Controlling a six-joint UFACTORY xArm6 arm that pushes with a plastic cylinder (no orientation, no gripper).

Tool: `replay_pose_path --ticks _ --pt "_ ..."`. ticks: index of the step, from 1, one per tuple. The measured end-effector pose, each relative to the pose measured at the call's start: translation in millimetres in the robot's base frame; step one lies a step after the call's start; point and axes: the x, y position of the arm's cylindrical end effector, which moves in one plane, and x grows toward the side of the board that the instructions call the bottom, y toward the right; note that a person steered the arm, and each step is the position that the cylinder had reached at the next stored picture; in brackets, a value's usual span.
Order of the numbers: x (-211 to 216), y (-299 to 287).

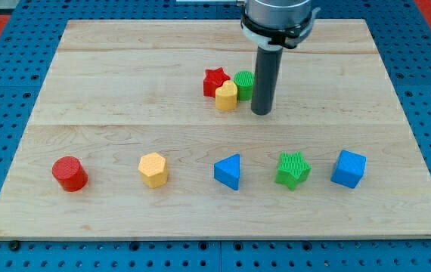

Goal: Move the yellow heart top left of the red circle

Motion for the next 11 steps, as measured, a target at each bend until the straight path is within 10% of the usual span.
replay_pose_path --ticks 3,5,8,11 --pt "-17.6 -168.4" --pt "3.1 -93.1" --pt "17.9 -258.4" --pt "36.4 -298.1"
